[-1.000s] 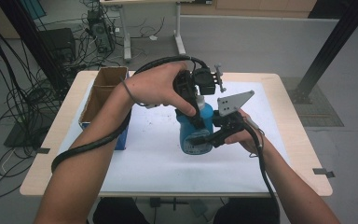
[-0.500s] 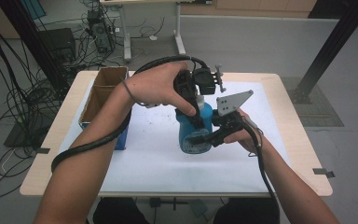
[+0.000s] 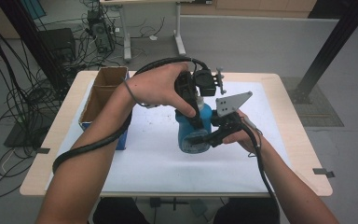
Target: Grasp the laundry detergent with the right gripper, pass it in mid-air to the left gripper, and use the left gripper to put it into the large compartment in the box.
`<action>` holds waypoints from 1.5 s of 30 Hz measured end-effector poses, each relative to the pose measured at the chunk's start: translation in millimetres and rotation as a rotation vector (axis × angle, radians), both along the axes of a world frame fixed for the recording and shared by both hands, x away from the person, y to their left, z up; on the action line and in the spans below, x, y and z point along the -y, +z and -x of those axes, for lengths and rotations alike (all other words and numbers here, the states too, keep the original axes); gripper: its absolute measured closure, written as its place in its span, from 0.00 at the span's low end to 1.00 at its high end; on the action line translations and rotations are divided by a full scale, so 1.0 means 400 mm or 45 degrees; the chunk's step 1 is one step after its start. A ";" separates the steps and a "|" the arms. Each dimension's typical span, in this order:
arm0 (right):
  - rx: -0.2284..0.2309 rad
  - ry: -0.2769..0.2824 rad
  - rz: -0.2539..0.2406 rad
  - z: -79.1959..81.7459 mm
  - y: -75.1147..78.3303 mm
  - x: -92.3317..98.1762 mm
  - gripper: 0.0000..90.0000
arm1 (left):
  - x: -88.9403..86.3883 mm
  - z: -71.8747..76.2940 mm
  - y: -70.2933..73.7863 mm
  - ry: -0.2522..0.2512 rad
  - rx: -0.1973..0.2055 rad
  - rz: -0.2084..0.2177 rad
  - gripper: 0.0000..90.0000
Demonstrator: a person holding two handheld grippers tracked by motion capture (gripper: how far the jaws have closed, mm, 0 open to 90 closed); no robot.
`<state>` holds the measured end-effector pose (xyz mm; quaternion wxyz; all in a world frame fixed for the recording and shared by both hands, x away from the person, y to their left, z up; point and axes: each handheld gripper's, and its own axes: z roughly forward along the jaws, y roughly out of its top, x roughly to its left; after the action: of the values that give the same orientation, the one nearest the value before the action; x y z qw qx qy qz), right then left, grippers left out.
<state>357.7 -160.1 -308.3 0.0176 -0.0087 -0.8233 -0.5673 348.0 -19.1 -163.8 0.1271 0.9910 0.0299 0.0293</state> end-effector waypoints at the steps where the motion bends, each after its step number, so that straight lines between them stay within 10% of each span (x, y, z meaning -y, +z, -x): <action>1: 0.000 -0.002 -0.002 0.000 0.000 0.000 0.48 | 0.001 0.000 0.001 0.000 0.001 -0.002 0.42; 20: -0.002 -0.005 -0.021 0.002 0.002 -0.001 0.38 | -0.002 0.011 0.010 0.006 0.001 0.001 0.42; 31: -0.038 -0.011 0.032 0.015 0.004 0.001 0.08 | -0.003 0.008 0.007 0.023 -0.002 0.011 0.42; 45: -0.073 -0.063 0.164 0.010 0.014 0.009 0.04 | -0.013 -0.004 0.010 0.062 0.003 0.022 0.42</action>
<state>353.6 -163.6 -302.6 0.0265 -0.0466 -0.8567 -0.5130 349.6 -14.1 -160.0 0.1351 0.9888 0.0543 0.0335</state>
